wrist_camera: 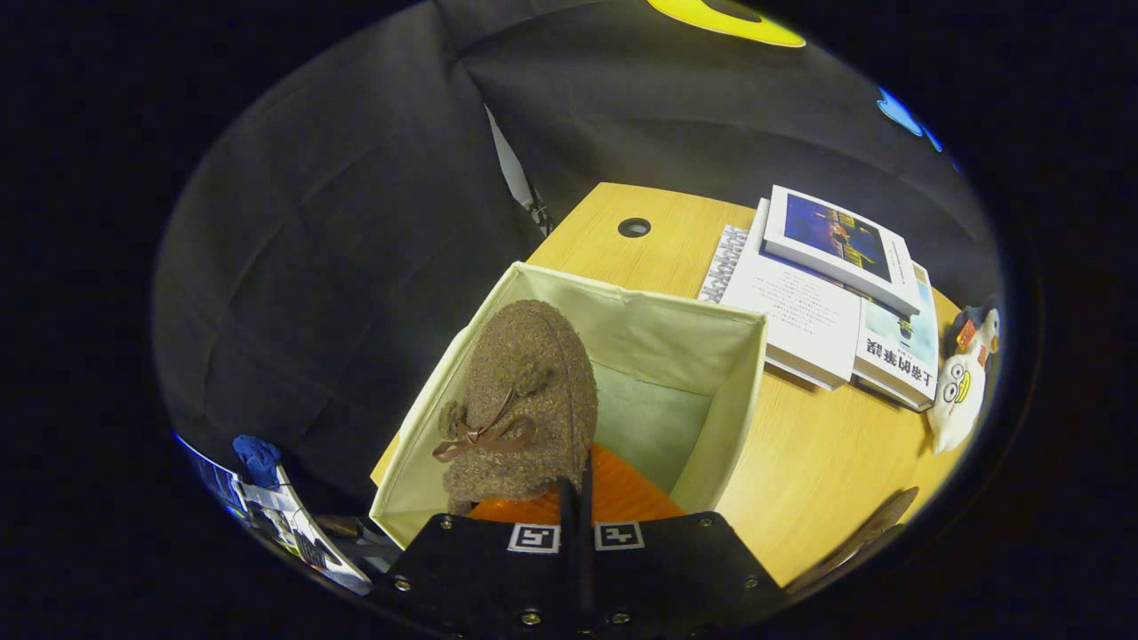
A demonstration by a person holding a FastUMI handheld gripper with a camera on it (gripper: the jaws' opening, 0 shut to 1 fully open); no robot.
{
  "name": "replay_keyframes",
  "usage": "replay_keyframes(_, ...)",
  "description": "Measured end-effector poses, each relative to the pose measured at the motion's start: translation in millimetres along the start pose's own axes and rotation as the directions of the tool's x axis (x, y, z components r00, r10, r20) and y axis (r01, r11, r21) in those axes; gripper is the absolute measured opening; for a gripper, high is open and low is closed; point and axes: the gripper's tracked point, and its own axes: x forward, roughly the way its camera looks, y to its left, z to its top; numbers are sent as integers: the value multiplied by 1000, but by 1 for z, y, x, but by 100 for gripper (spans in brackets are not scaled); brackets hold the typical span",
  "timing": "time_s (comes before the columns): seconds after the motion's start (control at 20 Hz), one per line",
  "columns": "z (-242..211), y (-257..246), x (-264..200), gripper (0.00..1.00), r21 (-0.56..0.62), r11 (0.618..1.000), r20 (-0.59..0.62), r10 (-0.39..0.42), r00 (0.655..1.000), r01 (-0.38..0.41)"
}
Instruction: Open the storage box then place both shoes into the box .Put the left shoe in first, then the right shoe, with the right side of both shoes facing outward in a uniform manner.
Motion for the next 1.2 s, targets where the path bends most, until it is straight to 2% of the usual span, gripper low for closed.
replay_keyframes(0.05, -1, -1, 5, 0, -37, 999, -10, -4, 1000, 4)
replay_keyframes(0.15, -6, -8, 3, 66, -120, 992, -5, -38, 999, 37)
replay_keyframes(0.2, -3, -8, 3, 99, -120, 992, 17, -43, 999, 44)
replay_keyframes(0.25, 0, -5, -5, 96, -106, 994, 36, -33, 999, 37)
replay_keyframes(0.55, 27, -17, -59, 96, -31, 999, 143, 13, 990, -9)
replay_keyframes(0.7, 35, -42, -95, 96, 7, 1000, 207, 19, 978, -21)
replay_keyframes(1.0, 24, -114, -157, 97, 79, 997, 340, -42, 940, 16)
replay_keyframes(1.2, 2, -154, -185, 97, 129, 991, 373, -88, 924, 42)
